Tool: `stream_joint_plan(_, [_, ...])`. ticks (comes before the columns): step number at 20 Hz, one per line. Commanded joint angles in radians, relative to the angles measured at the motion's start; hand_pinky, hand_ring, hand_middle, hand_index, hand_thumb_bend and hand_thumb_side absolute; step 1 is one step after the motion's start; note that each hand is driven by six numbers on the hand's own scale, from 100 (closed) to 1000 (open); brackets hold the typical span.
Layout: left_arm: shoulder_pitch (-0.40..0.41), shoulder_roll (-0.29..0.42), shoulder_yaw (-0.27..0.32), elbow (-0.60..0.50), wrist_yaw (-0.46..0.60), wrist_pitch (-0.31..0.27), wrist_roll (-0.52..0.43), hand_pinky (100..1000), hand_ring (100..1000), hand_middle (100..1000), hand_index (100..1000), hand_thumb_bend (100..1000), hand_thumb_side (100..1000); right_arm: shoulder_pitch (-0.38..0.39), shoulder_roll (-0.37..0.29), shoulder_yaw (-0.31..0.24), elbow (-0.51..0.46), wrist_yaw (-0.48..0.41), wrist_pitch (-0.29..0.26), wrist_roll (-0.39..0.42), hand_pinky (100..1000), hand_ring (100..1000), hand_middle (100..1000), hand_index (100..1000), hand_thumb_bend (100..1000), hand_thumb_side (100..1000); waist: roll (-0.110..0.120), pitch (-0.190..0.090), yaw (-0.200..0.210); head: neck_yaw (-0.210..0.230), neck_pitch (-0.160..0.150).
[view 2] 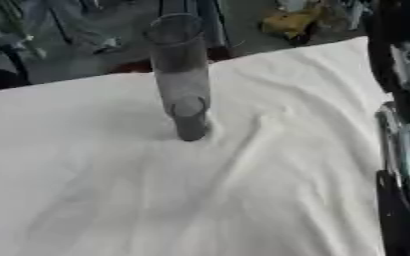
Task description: Arrange flowers into the vase.
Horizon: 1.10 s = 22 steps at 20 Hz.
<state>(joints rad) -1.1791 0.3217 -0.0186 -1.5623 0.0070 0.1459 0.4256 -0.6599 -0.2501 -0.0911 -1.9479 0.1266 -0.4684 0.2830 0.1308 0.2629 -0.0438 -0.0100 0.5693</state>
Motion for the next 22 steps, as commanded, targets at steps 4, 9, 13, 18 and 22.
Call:
stream_joint_plan(4, [-0.055, 0.008, -0.005, 0.039, 0.113, -0.067, 0.113, 100, 100, 100, 100, 100, 612, -0.019, -0.007, 0.005, -0.011, -0.005, -0.001, 0.006, 806, 835, 772, 926, 209, 1000, 0.001, -0.021, -0.008, 0.004, -0.02])
stream_joint_plan(9, [-0.079, 0.01, -0.022, 0.047, 0.2, -0.117, 0.192, 100, 100, 100, 100, 100, 617, -0.019, -0.009, 0.009, -0.011, -0.009, -0.001, 0.012, 806, 833, 770, 926, 218, 1000, 0.012, -0.018, -0.024, 0.011, -0.031])
stream_joint_plan(13, [-0.093, 0.014, -0.027, 0.055, 0.269, -0.156, 0.228, 100, 100, 100, 100, 100, 618, -0.019, -0.011, 0.01, -0.01, -0.012, -0.001, 0.015, 806, 833, 770, 926, 218, 1000, 0.017, -0.018, -0.032, 0.014, -0.047])
stream_joint_plan(18, [-0.107, 0.001, -0.028, 0.05, 0.35, -0.196, 0.261, 100, 100, 100, 100, 100, 618, -0.013, -0.001, 0.017, -0.01, -0.023, 0.002, 0.021, 806, 833, 770, 926, 216, 1000, 0.019, -0.033, -0.047, 0.017, -0.083])
stream_joint_plan(22, [-0.111, 0.0, -0.033, 0.052, 0.418, -0.217, 0.266, 100, 100, 100, 100, 100, 618, -0.004, 0.004, 0.018, -0.01, -0.028, 0.004, 0.024, 806, 833, 770, 926, 215, 1000, 0.02, -0.044, -0.056, 0.023, -0.072])
